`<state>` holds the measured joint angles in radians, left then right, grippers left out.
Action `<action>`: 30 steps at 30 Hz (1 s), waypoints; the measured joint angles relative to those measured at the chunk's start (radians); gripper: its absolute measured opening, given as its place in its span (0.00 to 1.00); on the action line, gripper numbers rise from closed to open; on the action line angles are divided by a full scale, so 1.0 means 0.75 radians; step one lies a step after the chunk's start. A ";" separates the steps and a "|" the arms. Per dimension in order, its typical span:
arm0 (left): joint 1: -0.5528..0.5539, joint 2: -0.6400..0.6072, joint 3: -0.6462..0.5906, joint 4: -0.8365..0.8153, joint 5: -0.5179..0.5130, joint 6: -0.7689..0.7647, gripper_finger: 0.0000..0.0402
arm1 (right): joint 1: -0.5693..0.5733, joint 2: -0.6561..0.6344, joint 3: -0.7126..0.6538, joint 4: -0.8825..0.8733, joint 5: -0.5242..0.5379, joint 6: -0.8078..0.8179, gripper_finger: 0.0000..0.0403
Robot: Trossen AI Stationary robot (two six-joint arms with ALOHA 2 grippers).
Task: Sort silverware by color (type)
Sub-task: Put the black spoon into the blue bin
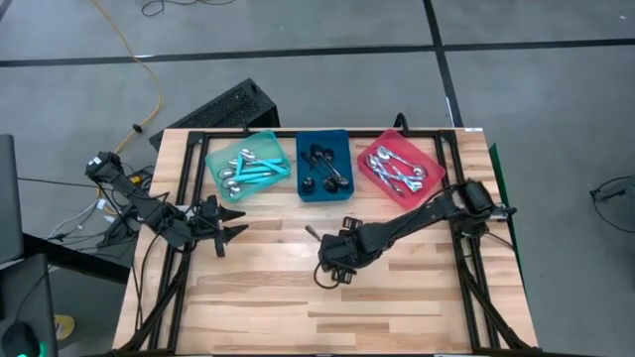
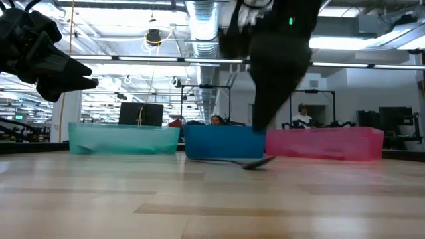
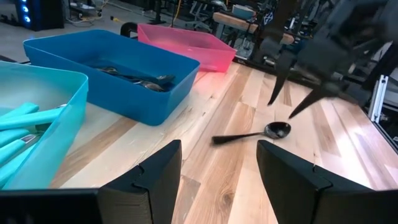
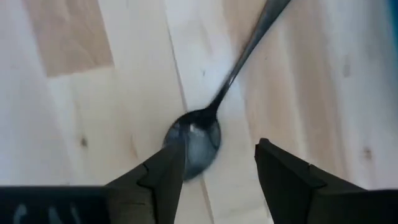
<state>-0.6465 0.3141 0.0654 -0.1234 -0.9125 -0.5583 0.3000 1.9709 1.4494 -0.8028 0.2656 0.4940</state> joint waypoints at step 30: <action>0.000 0.036 0.000 0.001 0.013 -0.011 0.48 | 0.113 0.079 -0.100 0.284 0.673 0.386 0.54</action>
<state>-0.6467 0.3408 0.0654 -0.1230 -0.9031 -0.5663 0.3848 2.0305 1.3746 -0.5897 0.7704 0.7832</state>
